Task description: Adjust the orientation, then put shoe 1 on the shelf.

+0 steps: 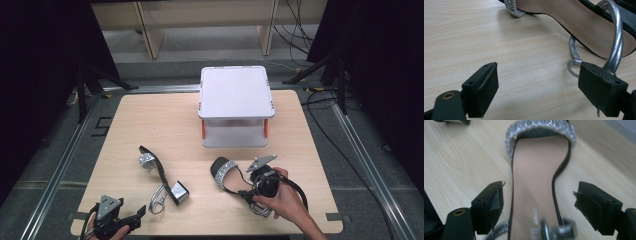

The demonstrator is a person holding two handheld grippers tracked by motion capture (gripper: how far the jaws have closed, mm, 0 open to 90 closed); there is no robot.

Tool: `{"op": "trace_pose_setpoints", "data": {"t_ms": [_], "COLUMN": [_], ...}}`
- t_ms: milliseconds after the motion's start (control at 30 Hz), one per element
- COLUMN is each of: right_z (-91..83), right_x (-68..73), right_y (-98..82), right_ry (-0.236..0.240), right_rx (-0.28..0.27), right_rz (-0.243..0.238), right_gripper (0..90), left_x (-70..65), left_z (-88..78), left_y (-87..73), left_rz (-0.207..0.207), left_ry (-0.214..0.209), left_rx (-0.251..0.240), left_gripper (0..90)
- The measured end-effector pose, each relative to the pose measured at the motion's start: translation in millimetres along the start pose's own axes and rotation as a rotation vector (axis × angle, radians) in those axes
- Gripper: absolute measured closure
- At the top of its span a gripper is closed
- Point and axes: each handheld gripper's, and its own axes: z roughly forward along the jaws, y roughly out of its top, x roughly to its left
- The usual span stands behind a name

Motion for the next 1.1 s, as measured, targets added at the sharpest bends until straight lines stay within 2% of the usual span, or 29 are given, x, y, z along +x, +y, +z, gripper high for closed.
{"op": "trace_pose_setpoints", "data": {"t_ms": [67,100,133,167,300,333,400,433,500,533,633,733,1000,1100], "right_z": [7.3,12.5,16.0,20.8,29.6,30.6,34.5,37.1,39.4,39.7,40.1,39.3,33.4,34.9], "right_x": [1.9,0.4,0.9,0.6,-1.2,-1.5,-1.5,-0.9,0.2,1.5,2.3,3.3,-6.5,-6.7], "right_y": [5.8,7.4,7.9,8.8,11.7,12.3,12.7,11.7,9.9,9.0,8.3,8.5,7.2,5.6], "right_ry": [0.002,-0.006,-0.014,-0.020,0.016,0.015,0.035,0.032,0.023,0.021,0.013,0.007,0.006,0.009], "right_rx": [0.038,0.054,0.075,0.102,0.151,0.165,0.183,0.210,0.230,0.244,0.243,0.241,0.236,0.244], "right_rz": [-0.009,-0.042,-0.040,-0.048,-0.071,-0.075,-0.085,-0.090,-0.110,-0.104,-0.122,-0.130,-0.151,-0.122], "right_gripper": [23.7,24.4,25.1,25.7,28.7,29.6,32.5,33.6,36.0,36.2,40.7,41.3,42.5,42.1], "left_x": [0.1,-0.5,-0.5,-1.8,-1.7,-1.1,-2.6,-2.6,-2.8,-2.7,-2.7,-2.6,-3.4,-1.8], "left_z": [-0.1,0.3,-0.2,0.8,1.3,0.3,1.2,1.2,1.3,1.2,1.2,-0.9,-0.6,0.3], "left_y": [0.1,0.2,0.5,0.3,0.2,0.2,-0.5,-0.6,-0.6,-0.6,-0.7,0.7,0.0,0.0], "left_rz": [-0.001,-0.009,-0.003,-0.016,-0.012,0.001,-0.010,-0.010,-0.010,-0.011,-0.012,0.003,-0.010,-0.006], "left_ry": [-0.002,-0.003,0.002,-0.004,-0.007,-0.008,-0.013,-0.016,-0.019,-0.019,-0.022,-0.015,-0.020,-0.018], "left_rx": [0.001,-0.005,0.003,-0.011,-0.008,0.002,-0.017,-0.017,-0.019,-0.019,-0.019,-0.014,-0.023,-0.019], "left_gripper": [16.2,16.2,16.2,16.2,16.2,16.2,16.2,16.2,16.2,16.2,16.2,16.2,16.2,16.2]}}
